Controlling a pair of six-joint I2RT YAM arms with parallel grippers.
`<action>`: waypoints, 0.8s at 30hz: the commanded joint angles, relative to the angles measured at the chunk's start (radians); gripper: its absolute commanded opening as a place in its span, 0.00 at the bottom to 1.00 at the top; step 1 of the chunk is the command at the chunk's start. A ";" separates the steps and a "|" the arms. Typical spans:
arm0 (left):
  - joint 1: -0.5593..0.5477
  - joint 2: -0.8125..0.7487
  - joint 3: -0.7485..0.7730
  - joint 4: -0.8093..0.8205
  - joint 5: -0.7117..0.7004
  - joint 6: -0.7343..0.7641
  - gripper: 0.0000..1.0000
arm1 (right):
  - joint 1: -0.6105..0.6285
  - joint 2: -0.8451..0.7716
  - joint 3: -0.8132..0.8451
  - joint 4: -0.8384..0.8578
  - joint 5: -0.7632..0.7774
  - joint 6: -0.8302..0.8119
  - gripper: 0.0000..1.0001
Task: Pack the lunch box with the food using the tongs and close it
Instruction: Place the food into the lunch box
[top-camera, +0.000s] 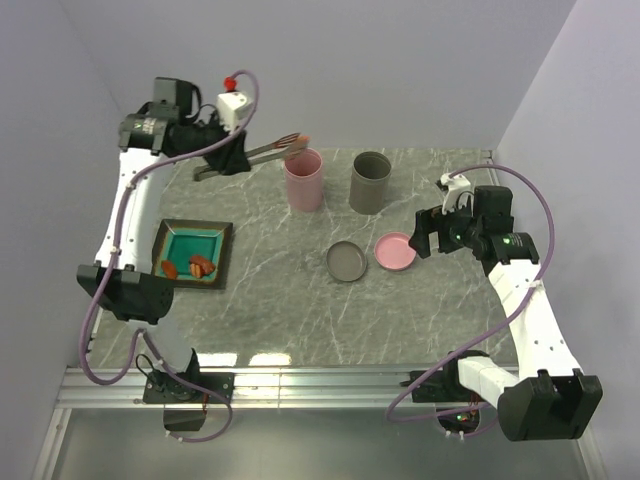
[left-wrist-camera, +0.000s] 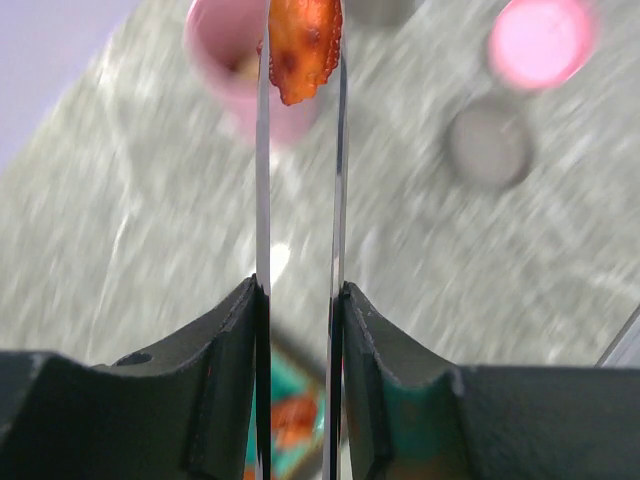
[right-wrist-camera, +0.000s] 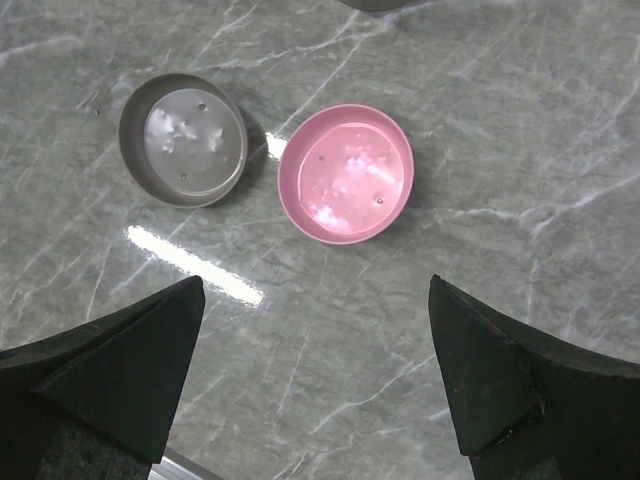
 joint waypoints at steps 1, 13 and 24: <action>-0.086 0.042 0.060 0.163 0.058 -0.169 0.20 | 0.003 0.012 0.055 0.011 0.032 0.013 1.00; -0.268 0.171 0.024 0.631 0.069 -0.413 0.21 | -0.038 0.036 0.063 0.020 0.072 0.034 1.00; -0.328 0.278 -0.028 0.746 0.074 -0.468 0.24 | -0.075 0.066 0.081 0.020 0.043 0.044 1.00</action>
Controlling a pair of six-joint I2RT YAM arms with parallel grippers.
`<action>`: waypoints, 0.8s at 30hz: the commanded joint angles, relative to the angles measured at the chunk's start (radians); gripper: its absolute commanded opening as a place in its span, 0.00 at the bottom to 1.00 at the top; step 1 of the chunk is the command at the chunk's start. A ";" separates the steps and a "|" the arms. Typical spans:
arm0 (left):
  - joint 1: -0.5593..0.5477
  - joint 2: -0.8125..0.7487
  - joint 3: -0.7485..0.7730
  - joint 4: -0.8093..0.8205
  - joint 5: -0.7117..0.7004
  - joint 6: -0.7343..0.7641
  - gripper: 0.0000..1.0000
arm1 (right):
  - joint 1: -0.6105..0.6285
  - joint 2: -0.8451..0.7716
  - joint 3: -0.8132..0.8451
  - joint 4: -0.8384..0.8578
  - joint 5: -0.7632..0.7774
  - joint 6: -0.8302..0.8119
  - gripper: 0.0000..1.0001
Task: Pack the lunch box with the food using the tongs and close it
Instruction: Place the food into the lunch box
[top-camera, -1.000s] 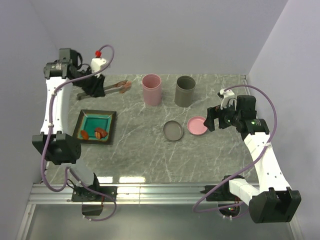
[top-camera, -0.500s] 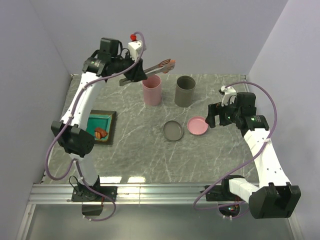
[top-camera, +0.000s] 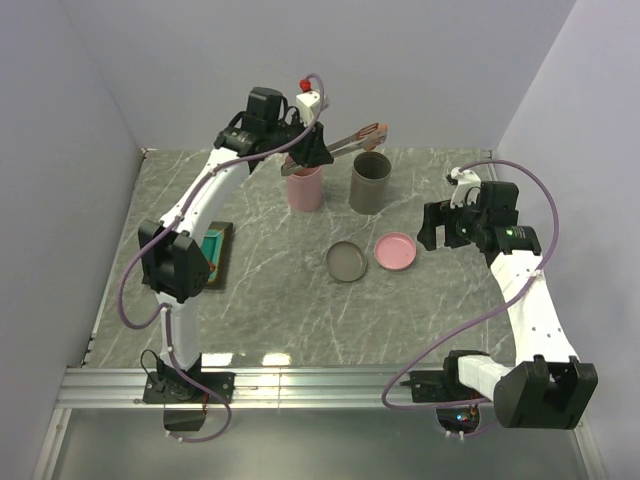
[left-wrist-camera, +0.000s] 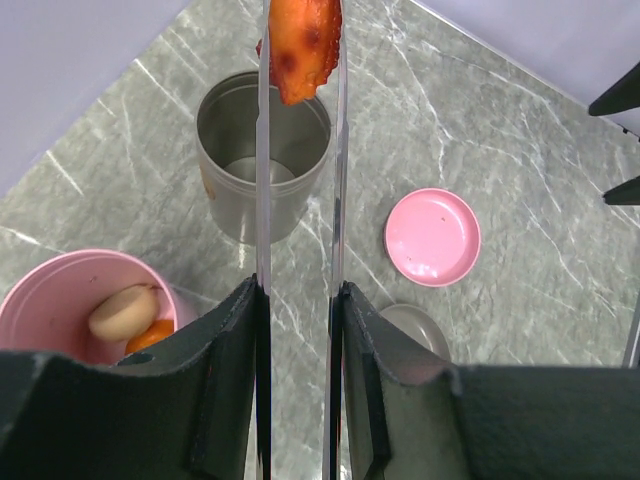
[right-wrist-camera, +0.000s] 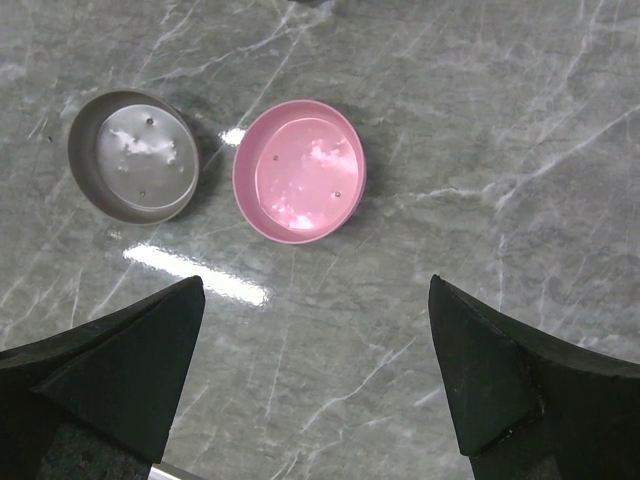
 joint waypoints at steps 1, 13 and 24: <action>-0.007 0.032 0.017 0.100 0.034 -0.040 0.25 | -0.015 0.004 0.048 0.019 -0.015 0.012 1.00; -0.016 0.117 0.007 0.103 0.017 -0.032 0.27 | -0.015 0.013 0.056 0.013 -0.018 0.009 1.00; -0.022 0.146 0.072 0.060 -0.002 -0.048 0.57 | -0.015 0.020 0.062 0.010 -0.021 0.009 1.00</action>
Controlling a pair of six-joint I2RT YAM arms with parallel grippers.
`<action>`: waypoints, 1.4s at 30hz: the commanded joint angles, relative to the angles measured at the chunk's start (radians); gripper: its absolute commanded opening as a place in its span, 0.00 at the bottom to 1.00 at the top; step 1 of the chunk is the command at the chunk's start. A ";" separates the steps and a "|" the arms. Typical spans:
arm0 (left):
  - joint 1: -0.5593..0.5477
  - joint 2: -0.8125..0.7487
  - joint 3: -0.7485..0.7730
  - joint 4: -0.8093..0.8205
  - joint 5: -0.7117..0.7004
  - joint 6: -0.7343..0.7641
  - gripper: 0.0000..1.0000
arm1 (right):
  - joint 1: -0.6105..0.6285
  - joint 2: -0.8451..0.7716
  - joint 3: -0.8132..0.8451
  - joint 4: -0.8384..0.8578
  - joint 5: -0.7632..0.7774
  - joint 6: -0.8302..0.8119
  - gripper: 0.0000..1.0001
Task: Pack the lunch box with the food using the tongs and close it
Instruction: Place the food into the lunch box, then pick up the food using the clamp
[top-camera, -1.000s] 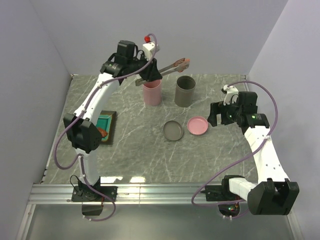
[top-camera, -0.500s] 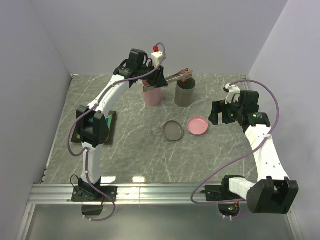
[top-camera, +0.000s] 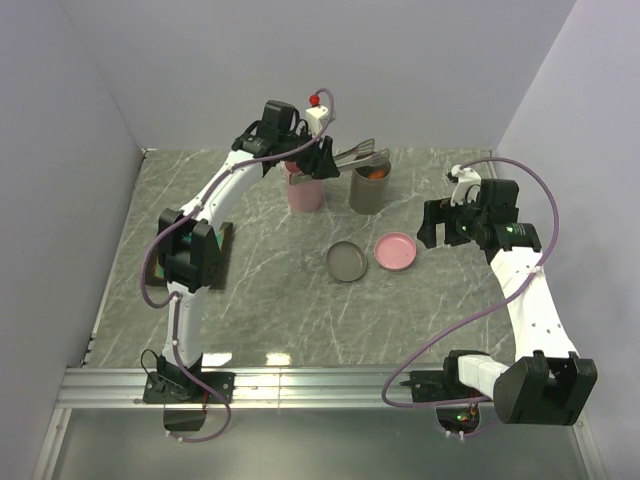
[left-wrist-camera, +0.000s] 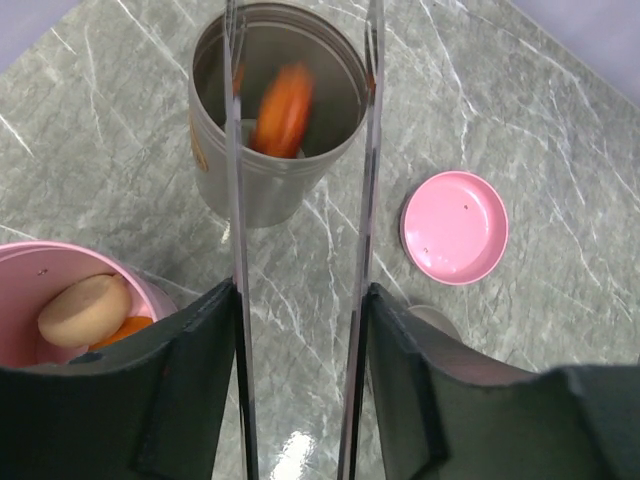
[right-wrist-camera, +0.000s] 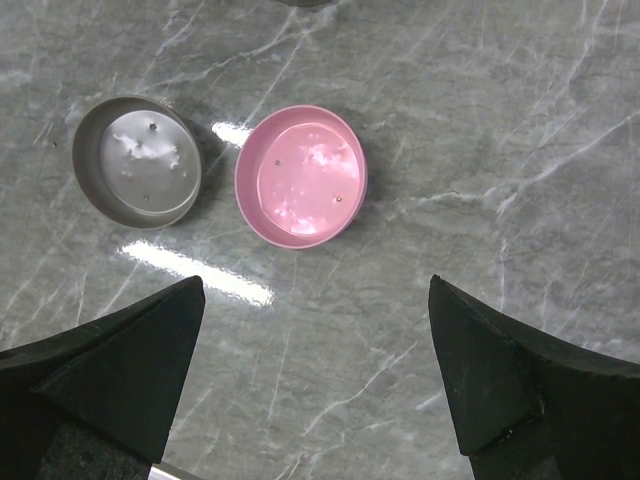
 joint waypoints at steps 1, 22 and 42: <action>-0.008 0.001 0.080 0.019 0.003 -0.020 0.57 | -0.005 0.000 0.048 0.011 -0.013 0.002 1.00; 0.279 -0.436 -0.064 -0.416 0.090 0.187 0.55 | 0.013 -0.003 0.047 -0.004 -0.067 -0.023 1.00; 1.031 -0.797 -0.599 -0.845 -0.009 0.773 0.54 | 0.085 0.024 0.059 -0.020 -0.048 -0.054 1.00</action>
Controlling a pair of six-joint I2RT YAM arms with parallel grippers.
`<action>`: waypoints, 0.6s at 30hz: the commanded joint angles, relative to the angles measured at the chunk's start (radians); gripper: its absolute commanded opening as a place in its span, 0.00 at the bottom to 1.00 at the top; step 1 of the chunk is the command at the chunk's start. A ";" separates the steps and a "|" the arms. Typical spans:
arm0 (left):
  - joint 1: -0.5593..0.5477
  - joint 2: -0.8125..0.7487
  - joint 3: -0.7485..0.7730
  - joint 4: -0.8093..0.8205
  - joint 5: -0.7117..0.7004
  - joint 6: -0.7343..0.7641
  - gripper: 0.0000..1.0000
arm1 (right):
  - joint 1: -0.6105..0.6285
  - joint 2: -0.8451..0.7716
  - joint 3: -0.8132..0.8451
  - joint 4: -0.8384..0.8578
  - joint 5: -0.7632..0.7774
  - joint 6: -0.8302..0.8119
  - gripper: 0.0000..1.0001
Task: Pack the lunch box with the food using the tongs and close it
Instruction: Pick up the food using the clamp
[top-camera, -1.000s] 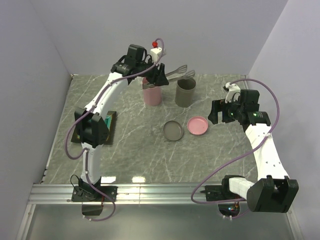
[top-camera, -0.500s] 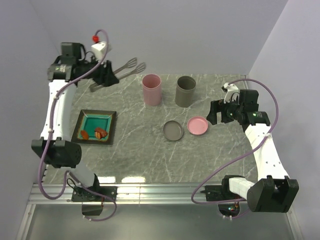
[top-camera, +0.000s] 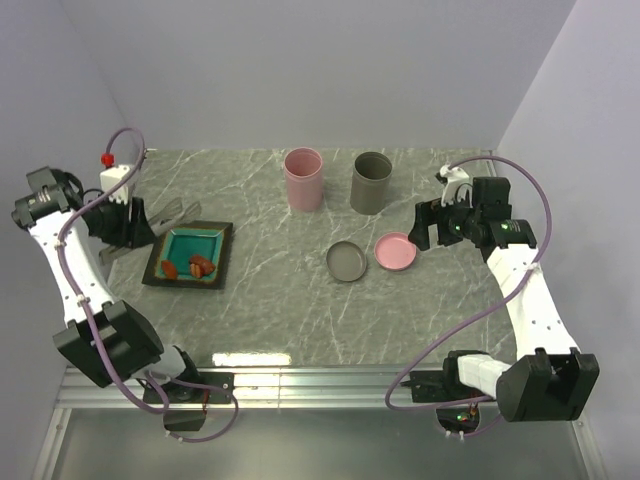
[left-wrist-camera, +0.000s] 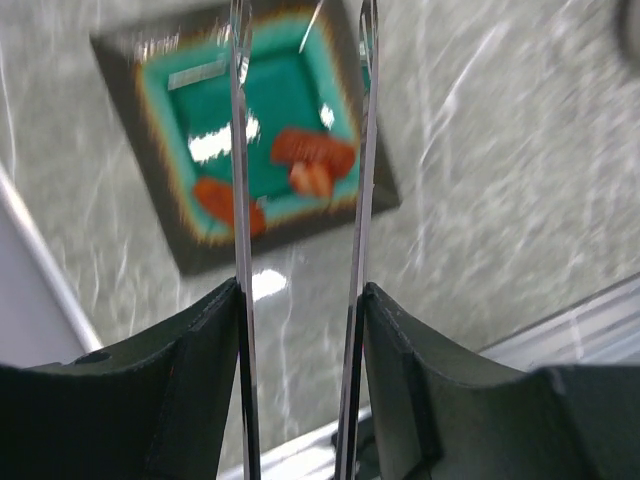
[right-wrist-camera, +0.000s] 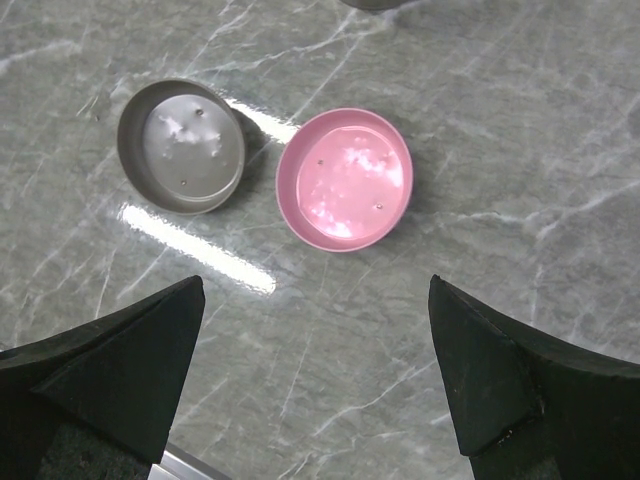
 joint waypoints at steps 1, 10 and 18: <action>0.059 -0.067 -0.050 -0.054 -0.068 0.116 0.54 | 0.035 0.010 0.038 -0.002 0.013 -0.026 1.00; 0.087 -0.185 -0.240 -0.010 -0.235 0.058 0.55 | 0.048 0.007 0.039 0.000 0.016 -0.028 1.00; 0.090 -0.208 -0.311 0.001 -0.361 -0.086 0.55 | 0.052 -0.017 0.018 0.008 0.027 -0.031 1.00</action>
